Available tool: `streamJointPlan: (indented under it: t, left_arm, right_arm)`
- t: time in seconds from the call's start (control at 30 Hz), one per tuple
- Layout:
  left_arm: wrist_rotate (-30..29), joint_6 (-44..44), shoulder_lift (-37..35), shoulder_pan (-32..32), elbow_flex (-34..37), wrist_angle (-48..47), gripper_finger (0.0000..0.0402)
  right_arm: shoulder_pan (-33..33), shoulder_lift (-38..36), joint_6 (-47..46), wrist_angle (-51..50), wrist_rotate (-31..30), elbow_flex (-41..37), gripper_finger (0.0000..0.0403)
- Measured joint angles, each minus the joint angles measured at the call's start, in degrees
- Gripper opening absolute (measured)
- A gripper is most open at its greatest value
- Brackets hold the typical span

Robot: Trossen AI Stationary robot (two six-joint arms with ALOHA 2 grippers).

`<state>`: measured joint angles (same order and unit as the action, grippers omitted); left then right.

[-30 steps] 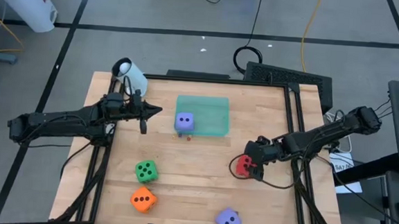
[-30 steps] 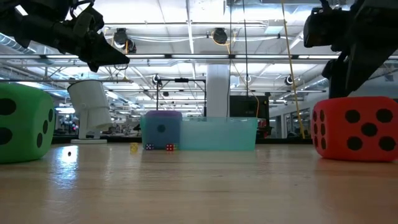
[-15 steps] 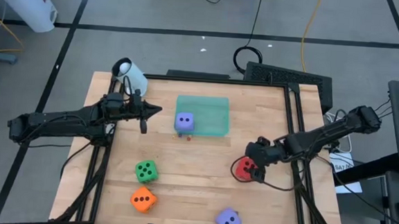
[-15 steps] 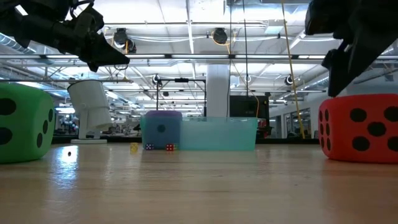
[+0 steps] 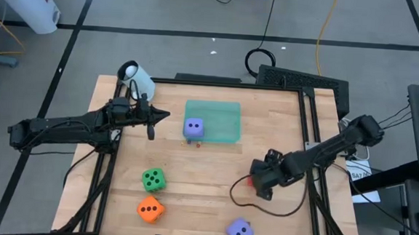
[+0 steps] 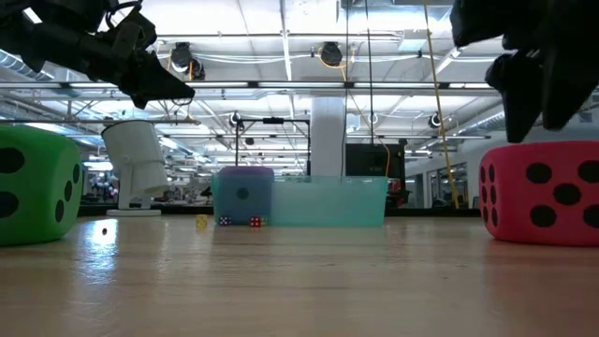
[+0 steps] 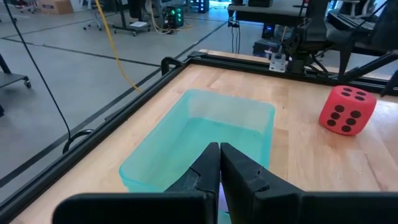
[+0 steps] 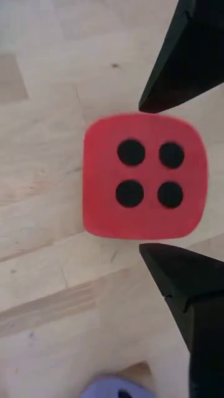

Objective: Pick & Place Dice

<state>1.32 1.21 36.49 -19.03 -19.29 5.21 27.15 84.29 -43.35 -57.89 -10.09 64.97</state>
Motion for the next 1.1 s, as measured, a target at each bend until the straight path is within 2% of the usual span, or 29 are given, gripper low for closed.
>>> streamJointPlan:
  t: [0.2, 0.57, 0.83, 1.1]
  left_arm:
    - [-0.04, -0.38, 0.01, 0.01, 0.00, -0.63, 0.0021]
    - [-0.04, -0.89, 0.02, 0.01, 0.02, -0.68, 0.0021]
    - [-0.02, -0.92, 0.00, -0.01, 0.02, -0.68, 0.0021]
    - [-0.02, -0.94, 0.00, 0.01, 0.02, -0.70, 0.0021]
  right_arm:
    - [0.14, 2.76, -1.96, -0.64, 1.07, 0.22, 0.0348]
    - [0.33, 0.20, -1.63, 4.54, 1.08, 0.22, 0.0348]
    - [-0.26, -0.26, -8.40, -3.01, -0.37, 0.22, 0.0348]
    - [-0.24, -0.28, -8.17, -1.21, -0.65, 0.01, 0.0348]
